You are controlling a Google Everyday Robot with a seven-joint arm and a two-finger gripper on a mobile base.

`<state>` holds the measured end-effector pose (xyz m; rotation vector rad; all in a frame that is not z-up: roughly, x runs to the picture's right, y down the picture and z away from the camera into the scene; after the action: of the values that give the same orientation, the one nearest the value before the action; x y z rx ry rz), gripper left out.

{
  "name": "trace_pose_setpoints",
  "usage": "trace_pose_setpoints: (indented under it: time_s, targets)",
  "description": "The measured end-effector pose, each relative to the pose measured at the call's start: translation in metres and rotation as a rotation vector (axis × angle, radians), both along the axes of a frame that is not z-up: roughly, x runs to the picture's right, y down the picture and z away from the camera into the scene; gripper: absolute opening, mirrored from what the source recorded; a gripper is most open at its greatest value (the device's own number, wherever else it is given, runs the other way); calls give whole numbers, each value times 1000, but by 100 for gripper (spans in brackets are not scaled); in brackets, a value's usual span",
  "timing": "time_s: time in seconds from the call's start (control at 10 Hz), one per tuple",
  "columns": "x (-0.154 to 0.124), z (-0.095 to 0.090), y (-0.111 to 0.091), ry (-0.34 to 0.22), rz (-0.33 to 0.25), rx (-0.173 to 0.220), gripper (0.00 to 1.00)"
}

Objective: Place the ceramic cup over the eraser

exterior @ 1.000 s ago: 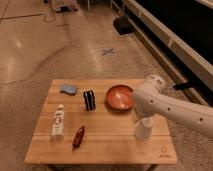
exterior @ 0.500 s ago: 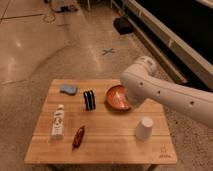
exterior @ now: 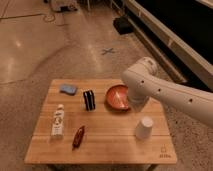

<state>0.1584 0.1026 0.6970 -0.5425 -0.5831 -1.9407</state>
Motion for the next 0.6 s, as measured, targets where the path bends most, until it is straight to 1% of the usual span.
trace_pose_setpoints:
  time_s: [0.2, 0.4, 0.6]
  targets:
    - [11, 1, 7, 7, 4, -26, 66]
    - [22, 0, 13, 10, 16, -41, 66]
    - [35, -1, 20, 18, 45, -51, 66]
